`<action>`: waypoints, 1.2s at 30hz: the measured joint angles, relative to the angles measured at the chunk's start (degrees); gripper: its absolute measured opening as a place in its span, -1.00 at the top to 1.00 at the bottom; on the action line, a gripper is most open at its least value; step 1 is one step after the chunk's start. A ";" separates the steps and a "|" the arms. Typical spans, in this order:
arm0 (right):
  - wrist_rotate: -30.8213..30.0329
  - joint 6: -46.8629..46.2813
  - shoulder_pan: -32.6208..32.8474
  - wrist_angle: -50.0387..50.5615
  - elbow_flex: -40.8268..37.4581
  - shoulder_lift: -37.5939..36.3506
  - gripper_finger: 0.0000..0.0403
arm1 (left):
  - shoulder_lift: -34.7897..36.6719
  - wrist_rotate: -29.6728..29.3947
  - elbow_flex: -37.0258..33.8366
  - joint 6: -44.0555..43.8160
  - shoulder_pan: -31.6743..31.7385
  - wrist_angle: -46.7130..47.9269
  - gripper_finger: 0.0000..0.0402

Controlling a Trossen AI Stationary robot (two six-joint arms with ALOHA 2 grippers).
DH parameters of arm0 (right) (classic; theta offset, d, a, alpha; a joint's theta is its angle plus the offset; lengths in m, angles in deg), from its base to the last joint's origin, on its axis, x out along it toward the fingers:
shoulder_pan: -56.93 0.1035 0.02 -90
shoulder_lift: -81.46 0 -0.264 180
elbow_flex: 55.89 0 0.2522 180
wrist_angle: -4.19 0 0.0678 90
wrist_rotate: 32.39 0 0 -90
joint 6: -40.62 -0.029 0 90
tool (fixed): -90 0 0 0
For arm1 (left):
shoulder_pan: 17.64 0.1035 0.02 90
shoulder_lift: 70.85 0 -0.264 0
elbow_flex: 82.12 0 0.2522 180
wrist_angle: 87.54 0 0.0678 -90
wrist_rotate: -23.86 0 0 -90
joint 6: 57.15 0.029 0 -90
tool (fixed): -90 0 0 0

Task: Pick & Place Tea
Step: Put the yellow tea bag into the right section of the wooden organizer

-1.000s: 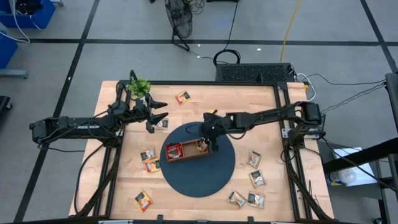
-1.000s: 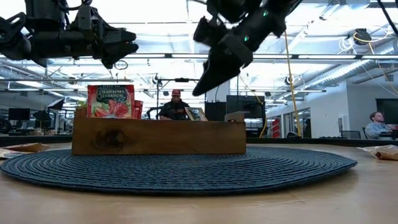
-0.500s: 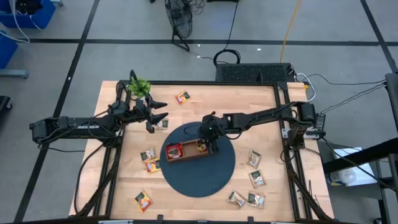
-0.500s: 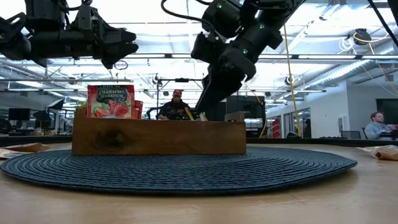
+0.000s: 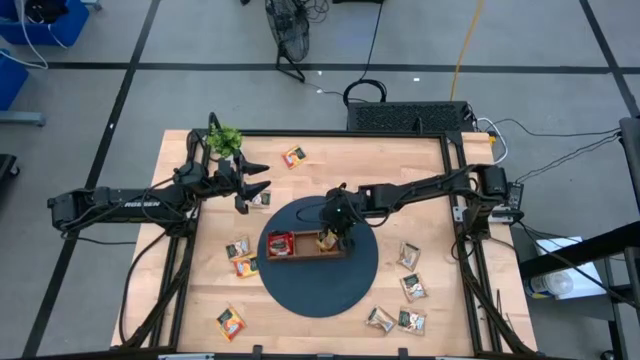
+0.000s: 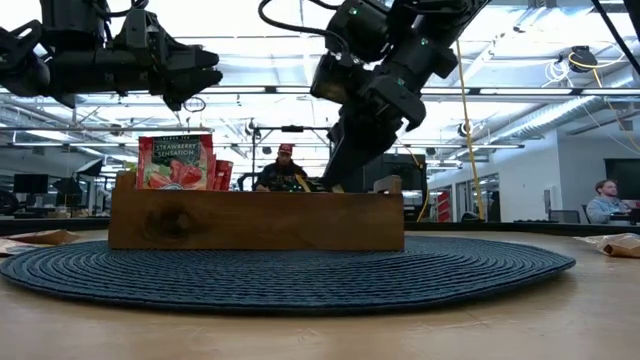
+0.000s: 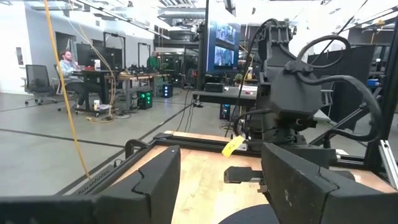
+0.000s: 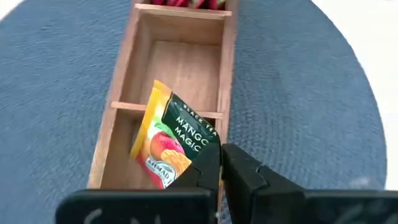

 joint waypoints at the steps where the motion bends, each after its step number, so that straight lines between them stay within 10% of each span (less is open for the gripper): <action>1: -1.03 -0.49 0.29 0.58 0.00 -0.48 0.99 | 0.00 0.00 0.00 0.00 0.00 0.00 -0.12; 10: -14.22 -11.56 6.98 3.62 -0.04 -4.96 1.00 | 0.00 -0.01 0.00 0.02 0.00 0.04 -0.12; 21: -46.53 -23.37 18.90 -11.78 -9.59 -5.42 1.00 | 0.00 0.00 0.00 0.00 0.00 0.04 -0.12; 29: -56.64 -24.18 20.53 -37.10 -23.04 -5.39 1.00 | 0.00 -0.02 0.00 0.00 0.00 0.02 -0.12; 36: -57.91 -22.56 20.94 -39.91 -24.70 -5.39 1.00 | 0.00 0.00 0.00 0.00 0.00 0.01 -0.12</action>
